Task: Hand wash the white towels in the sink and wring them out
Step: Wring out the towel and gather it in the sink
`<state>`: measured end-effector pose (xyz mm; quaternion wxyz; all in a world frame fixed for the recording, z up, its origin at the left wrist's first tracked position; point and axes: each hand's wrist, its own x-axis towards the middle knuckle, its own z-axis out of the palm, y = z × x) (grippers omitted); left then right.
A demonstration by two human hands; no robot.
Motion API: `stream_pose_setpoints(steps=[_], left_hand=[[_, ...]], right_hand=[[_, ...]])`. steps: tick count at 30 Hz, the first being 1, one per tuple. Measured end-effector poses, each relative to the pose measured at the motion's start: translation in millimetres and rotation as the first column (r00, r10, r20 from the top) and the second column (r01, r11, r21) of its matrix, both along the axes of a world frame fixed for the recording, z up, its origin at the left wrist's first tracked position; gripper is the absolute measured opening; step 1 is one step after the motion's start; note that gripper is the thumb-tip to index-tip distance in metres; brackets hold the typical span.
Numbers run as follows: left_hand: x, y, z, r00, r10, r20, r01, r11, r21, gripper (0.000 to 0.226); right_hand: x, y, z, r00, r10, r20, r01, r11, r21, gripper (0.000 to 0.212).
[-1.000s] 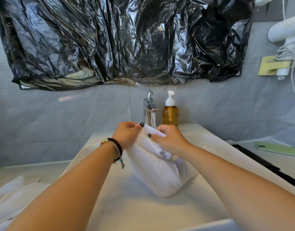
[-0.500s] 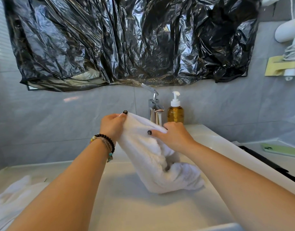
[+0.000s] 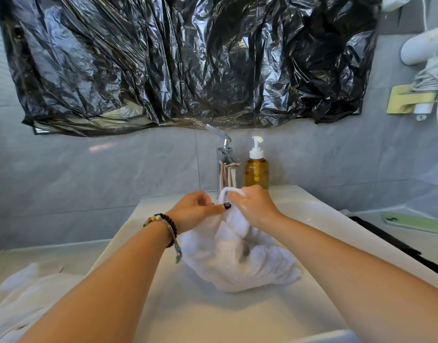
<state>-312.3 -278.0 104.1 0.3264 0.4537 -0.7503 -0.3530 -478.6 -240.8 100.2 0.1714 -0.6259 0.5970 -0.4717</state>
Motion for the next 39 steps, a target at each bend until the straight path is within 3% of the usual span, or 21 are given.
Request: stream_pose_setpoints(steps=[3, 6, 10, 14, 18, 21, 24, 26, 28, 29, 32, 33, 35, 39], left_hand=[[-9.5, 3.2, -2.4, 0.993, -0.099, 0.067, 0.091, 0.990, 0.112, 0.022], [-6.5, -0.9, 0.1, 0.989, -0.030, 0.146, 0.037, 0.998, -0.042, 0.025], [-2.1, -6.4, 4.7, 0.984, 0.107, -0.139, -0.131, 0.975, -0.179, 0.027], [12.7, -20.6, 4.1, 0.888, 0.241, -0.393, -0.295, 0.952, -0.085, 0.028], [28.6, -23.8, 5.5, 0.851, 0.292, -0.436, -0.299, 0.953, 0.054, 0.012], [24.9, -18.3, 6.5, 0.908, 0.245, -0.340, -0.243, 0.969, 0.050, 0.017], [19.1, -11.9, 1.6, 0.994, 0.103, -0.046, -0.101, 0.994, 0.030, 0.012], [10.8, -6.4, -2.4, 0.987, -0.005, 0.163, 0.001, 1.000, 0.024, 0.011], [0.1, -1.7, -6.6, 0.959, -0.083, 0.271, 0.079, 0.997, 0.024, 0.011], [-4.7, 1.7, -7.7, 0.956, -0.119, 0.268, 0.107, 0.992, 0.060, 0.007], [-11.1, 5.7, -10.7, 0.980, -0.176, 0.097, 0.147, 0.957, 0.250, 0.031], [-11.6, 6.3, -11.8, 0.981, -0.184, 0.069, 0.159, 0.948, 0.274, 0.029], [-12.8, 6.3, -13.6, 0.973, -0.197, 0.118, 0.162, 0.953, 0.255, 0.007], [-22.6, 9.0, -13.8, 0.966, -0.172, 0.194, 0.150, 0.981, 0.123, 0.033]], right_hand=[[-2.5, 2.5, -0.8, 0.985, 0.072, 0.159, -0.076, 0.997, 0.020, 0.019], [-18.4, 6.1, -3.9, 0.975, 0.131, 0.181, -0.156, 0.979, 0.130, 0.023], [-25.5, 4.7, -3.3, 0.972, 0.232, 0.037, -0.234, 0.942, 0.242, 0.044], [-29.4, 0.3, -8.9, 0.943, 0.257, -0.210, -0.178, 0.927, 0.331, 0.029], [-36.0, 4.4, -7.5, 0.989, 0.148, -0.023, -0.140, 0.968, 0.209, 0.008], [-31.3, 0.3, -7.2, 0.988, 0.046, 0.147, -0.069, 0.985, 0.157, 0.024], [-17.2, -2.7, -1.4, 0.945, -0.029, 0.325, -0.017, 0.990, 0.139, 0.019], [-7.1, -1.0, 1.3, 0.910, 0.003, 0.415, -0.062, 0.990, 0.128, 0.012], [-1.6, 2.1, 0.9, 0.906, 0.056, 0.420, -0.127, 0.981, 0.143, 0.007], [-0.9, 1.9, -0.5, 0.907, 0.073, 0.414, -0.150, 0.976, 0.157, 0.005], [-5.4, 1.1, -3.6, 0.934, 0.027, 0.356, -0.111, 0.970, 0.217, 0.015], [-6.7, 0.8, -4.7, 0.950, 0.009, 0.313, -0.082, 0.972, 0.220, 0.011], [-8.0, 0.5, -7.3, 0.968, -0.006, 0.251, -0.046, 0.978, 0.202, 0.009], [-4.9, -3.5, -0.4, 0.981, -0.075, 0.181, 0.058, 0.994, 0.098, 0.027]])
